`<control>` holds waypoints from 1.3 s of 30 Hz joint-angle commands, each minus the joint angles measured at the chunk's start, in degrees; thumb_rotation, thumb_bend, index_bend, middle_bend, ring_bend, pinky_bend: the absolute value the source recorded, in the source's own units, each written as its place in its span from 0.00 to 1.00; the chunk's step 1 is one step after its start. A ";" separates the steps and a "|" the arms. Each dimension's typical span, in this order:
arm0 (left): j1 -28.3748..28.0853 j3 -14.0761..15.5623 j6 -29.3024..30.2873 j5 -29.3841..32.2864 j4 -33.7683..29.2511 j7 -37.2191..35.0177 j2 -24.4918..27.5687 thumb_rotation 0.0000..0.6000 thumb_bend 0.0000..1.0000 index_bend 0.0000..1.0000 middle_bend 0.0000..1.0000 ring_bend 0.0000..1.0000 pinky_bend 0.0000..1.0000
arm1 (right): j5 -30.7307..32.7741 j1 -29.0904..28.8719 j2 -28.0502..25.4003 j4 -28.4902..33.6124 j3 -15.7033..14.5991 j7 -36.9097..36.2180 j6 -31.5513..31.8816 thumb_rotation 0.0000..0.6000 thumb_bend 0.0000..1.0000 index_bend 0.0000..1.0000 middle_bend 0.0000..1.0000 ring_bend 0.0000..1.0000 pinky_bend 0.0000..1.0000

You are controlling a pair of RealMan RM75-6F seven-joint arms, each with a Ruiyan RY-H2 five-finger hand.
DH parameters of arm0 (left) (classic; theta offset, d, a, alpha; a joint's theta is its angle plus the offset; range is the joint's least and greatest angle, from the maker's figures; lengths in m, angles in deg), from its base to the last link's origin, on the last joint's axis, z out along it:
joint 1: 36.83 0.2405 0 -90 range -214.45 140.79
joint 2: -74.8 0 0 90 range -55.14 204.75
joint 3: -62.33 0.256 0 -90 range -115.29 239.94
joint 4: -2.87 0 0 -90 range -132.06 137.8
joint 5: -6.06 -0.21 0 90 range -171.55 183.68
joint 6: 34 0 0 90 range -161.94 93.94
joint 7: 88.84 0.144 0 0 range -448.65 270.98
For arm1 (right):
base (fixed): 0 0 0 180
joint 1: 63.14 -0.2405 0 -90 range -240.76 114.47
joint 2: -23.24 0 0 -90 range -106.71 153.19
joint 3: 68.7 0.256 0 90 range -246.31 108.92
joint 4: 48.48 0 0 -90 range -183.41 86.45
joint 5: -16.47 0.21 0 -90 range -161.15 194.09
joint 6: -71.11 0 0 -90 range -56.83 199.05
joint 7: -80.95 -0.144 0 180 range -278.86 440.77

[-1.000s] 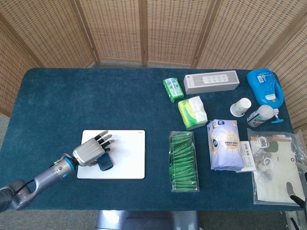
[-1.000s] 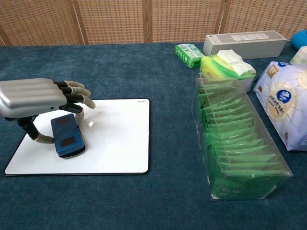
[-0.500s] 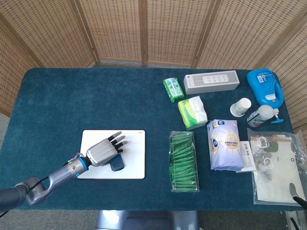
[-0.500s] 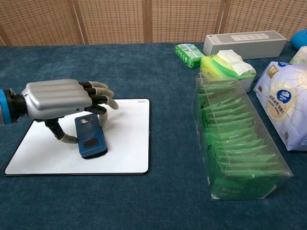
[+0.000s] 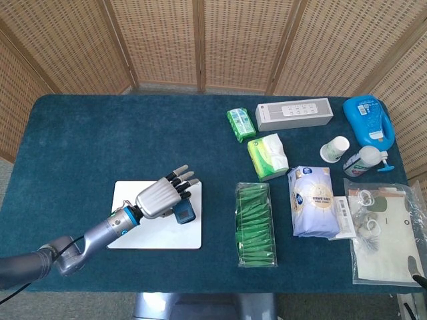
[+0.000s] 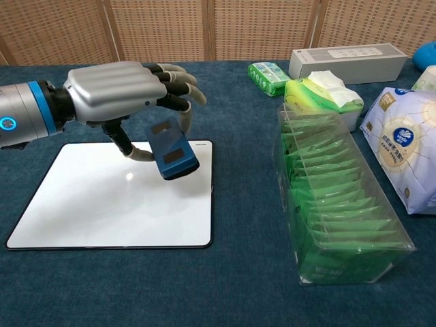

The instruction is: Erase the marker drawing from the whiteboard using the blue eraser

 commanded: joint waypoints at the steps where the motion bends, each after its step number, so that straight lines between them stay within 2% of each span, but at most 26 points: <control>1: 0.42 0.27 0.01 0.57 -0.36 -0.10 0.69 1.00 0.29 0.73 0.16 0.00 0.00 | 0.13 -0.14 0.34 -0.53 -0.07 -0.40 -0.48 1.00 0.32 0.24 0.21 0.04 0.11; 14: 1.83 4.58 -2.33 0.36 1.40 -0.25 -0.24 1.00 0.29 0.73 0.16 0.00 0.00 | 0.53 -0.42 0.71 -0.96 0.08 -0.37 -1.21 1.00 0.33 0.24 0.21 0.05 0.11; 24: 3.28 7.48 -1.66 -1.28 2.06 -0.18 0.11 1.00 0.29 0.73 0.17 0.00 0.00 | 0.41 -0.39 0.65 -0.70 0.08 -0.12 -1.11 1.00 0.32 0.24 0.21 0.05 0.11; 39: 5.62 8.33 -1.09 0.17 2.79 0.51 3.43 1.00 0.29 0.74 0.17 0.00 0.00 | -0.30 -0.56 0.63 -0.29 -0.05 0.09 -0.99 1.00 0.32 0.24 0.21 0.05 0.11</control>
